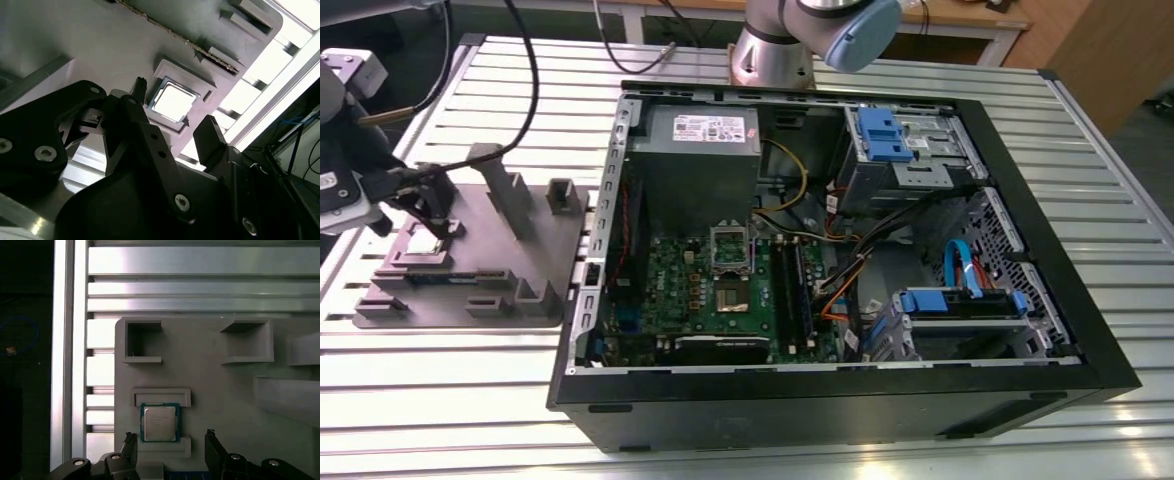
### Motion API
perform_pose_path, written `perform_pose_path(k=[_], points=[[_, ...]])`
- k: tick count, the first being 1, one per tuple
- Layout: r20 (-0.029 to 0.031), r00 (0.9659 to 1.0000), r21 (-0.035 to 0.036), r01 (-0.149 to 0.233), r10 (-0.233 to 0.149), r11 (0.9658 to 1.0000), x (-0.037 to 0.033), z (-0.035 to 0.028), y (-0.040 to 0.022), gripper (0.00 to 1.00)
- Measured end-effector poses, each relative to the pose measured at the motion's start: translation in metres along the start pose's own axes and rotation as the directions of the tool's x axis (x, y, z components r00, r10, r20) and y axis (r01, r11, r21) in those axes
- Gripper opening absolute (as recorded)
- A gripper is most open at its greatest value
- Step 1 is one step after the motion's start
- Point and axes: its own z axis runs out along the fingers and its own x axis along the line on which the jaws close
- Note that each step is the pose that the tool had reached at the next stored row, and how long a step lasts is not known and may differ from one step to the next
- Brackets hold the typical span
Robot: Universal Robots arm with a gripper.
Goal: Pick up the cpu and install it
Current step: 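Pick up the cpu and move it towards the insertion slot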
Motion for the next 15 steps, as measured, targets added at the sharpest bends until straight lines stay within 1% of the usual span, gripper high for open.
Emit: perform_pose_path(k=[3, 6, 11, 15], points=[[0.0000, 1.0000, 0.0000, 0.000, 0.000, 1.0000, 0.0011, 0.0052, -0.0001, 0.65], [0.0000, 1.0000, 0.0000, -0.001, 0.001, 1.0000, 0.0026, 0.0091, 0.0004, 0.65], [0.0001, 1.0000, -0.0011, -0.002, 0.002, 1.0000, 0.0050, 0.0141, 0.0016, 0.65], [0.0000, 1.0000, -0.0014, -0.003, 0.003, 1.0000, 0.0063, 0.0180, 0.0041, 0.65]])
